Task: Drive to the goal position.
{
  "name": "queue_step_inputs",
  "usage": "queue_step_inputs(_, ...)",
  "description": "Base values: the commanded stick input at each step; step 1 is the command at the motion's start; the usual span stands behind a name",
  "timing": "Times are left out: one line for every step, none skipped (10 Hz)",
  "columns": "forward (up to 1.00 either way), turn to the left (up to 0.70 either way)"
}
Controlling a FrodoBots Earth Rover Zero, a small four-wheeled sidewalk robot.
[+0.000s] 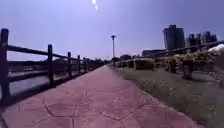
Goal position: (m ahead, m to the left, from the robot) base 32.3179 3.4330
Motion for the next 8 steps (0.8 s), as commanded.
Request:
queue_step_inputs(0.92,0.01)
queue_step_inputs(0.92,0.01)
queue_step_inputs(0.92,0.2)
queue_step_inputs(0.92,0.28)
queue_step_inputs(0.92,0.16)
queue_step_inputs(0.92,0.02)
queue_step_inputs(0.92,0.01)
queue_step_inputs(0.92,0.01)
